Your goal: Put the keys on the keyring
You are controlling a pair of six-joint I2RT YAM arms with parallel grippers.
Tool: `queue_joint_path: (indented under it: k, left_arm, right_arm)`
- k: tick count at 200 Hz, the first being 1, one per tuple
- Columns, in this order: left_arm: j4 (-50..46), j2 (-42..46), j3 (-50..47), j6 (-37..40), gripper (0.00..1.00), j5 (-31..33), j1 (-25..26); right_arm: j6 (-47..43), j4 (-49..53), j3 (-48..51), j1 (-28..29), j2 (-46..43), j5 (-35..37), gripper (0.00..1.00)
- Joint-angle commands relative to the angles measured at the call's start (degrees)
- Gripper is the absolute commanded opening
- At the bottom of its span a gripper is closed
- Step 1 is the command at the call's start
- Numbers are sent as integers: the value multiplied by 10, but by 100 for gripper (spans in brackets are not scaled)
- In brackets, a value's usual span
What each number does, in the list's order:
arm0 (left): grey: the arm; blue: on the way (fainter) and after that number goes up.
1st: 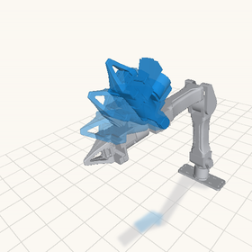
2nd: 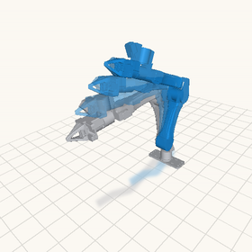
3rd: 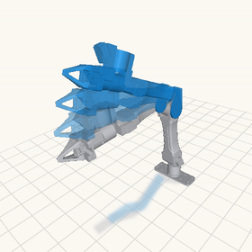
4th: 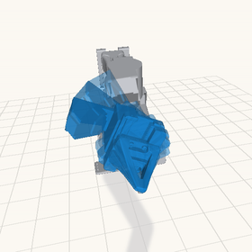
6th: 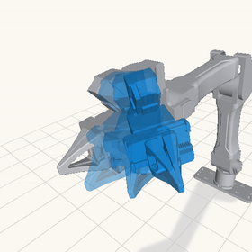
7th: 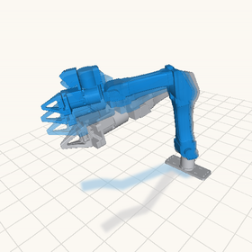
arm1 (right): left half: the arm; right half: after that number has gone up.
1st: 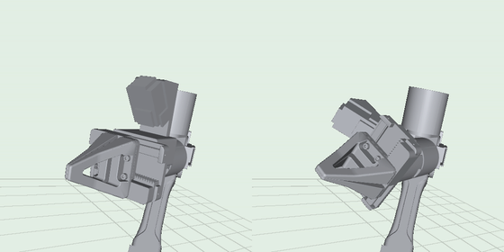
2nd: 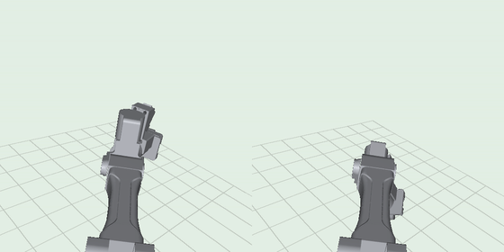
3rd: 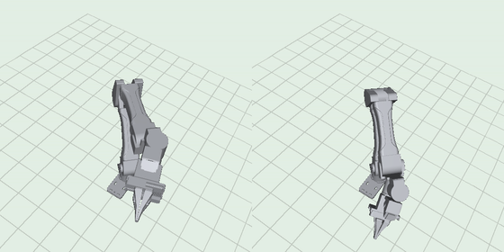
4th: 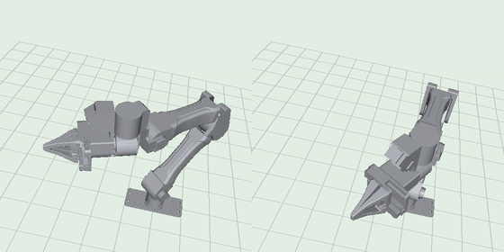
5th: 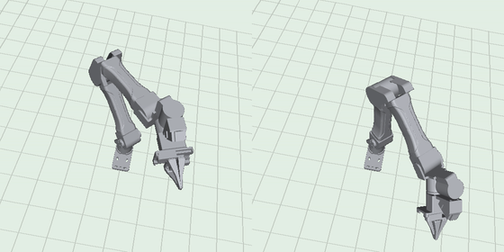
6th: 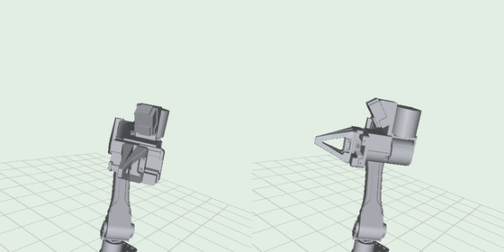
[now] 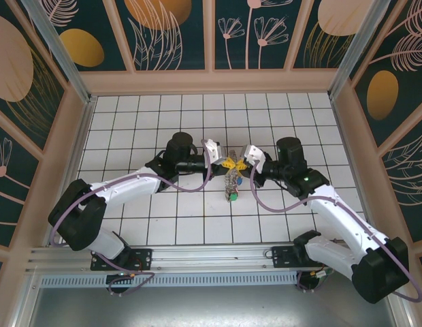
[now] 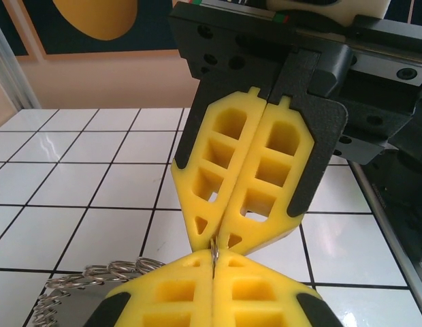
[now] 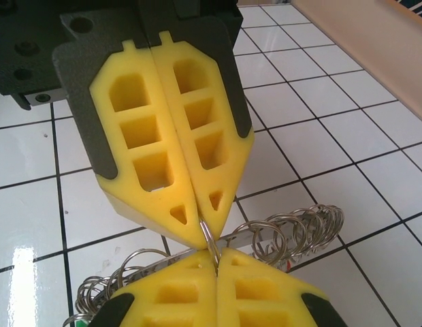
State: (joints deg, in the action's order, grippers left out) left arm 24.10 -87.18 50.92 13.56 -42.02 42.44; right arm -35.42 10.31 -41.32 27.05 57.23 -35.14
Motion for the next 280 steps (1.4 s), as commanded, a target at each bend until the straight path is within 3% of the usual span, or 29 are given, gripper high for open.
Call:
queue_joint_path:
  k: [1, 51, 104, 148, 169, 200, 229, 280]
  left_arm:
    - [69, 18, -2, -24, 0, -33, 3]
    - [80, 20, -5, -28, 0, -35, 3]
    - [95, 25, -17, -36, 0, -35, 4]
    - [110, 27, -21, -43, 0, -42, 3]
    - [120, 27, -24, -48, 0, -49, 3]
    - [122, 27, -25, -50, 0, -47, 4]
    - [81, 27, -16, -28, 4, -32, 3]
    - [-114, 15, 45, 81, 16, 7, 3]
  right_arm:
    - [8, -36, 10, 2, -9, -21, 1]
    - [13, -47, 20, 2, -13, -24, 5]
    - [11, -47, 24, 1, -18, -25, 16]
    - [15, -63, 29, 1, -19, -33, 17]
    - [22, -81, 34, 1, -20, -44, 14]
    - [25, -84, 31, -2, -20, -53, 0]
    - [25, -72, 23, -3, -23, -44, 0]
    - [9, -14, -12, -2, -6, -16, 0]
